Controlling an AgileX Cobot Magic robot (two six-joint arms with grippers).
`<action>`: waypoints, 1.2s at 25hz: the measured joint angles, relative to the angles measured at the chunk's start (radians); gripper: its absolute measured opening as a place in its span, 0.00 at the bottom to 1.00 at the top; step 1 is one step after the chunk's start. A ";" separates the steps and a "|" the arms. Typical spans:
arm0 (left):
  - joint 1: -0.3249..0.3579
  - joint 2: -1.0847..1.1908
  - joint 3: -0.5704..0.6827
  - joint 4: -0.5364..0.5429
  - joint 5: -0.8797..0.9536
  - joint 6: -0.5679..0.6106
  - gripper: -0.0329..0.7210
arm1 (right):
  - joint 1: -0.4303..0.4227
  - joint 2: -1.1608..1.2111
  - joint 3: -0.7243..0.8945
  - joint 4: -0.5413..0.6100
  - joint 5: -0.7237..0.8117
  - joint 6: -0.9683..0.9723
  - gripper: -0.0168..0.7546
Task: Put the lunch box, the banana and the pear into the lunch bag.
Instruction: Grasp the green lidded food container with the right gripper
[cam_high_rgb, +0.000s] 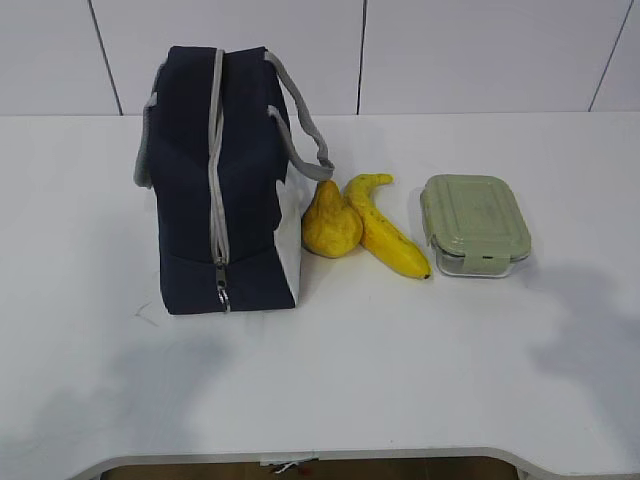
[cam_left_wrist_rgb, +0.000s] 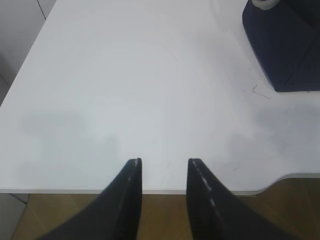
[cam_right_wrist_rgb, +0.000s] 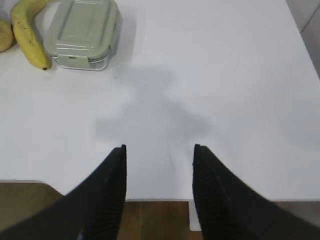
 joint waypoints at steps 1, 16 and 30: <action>0.000 0.000 0.000 0.000 0.000 0.000 0.35 | 0.000 0.024 0.000 0.017 -0.012 0.000 0.49; 0.000 0.000 0.000 -0.010 0.000 0.000 0.35 | 0.000 0.419 -0.016 0.337 -0.174 -0.123 0.46; 0.000 0.000 0.000 -0.037 0.000 0.000 0.36 | 0.000 0.762 -0.343 0.515 -0.108 -0.367 0.45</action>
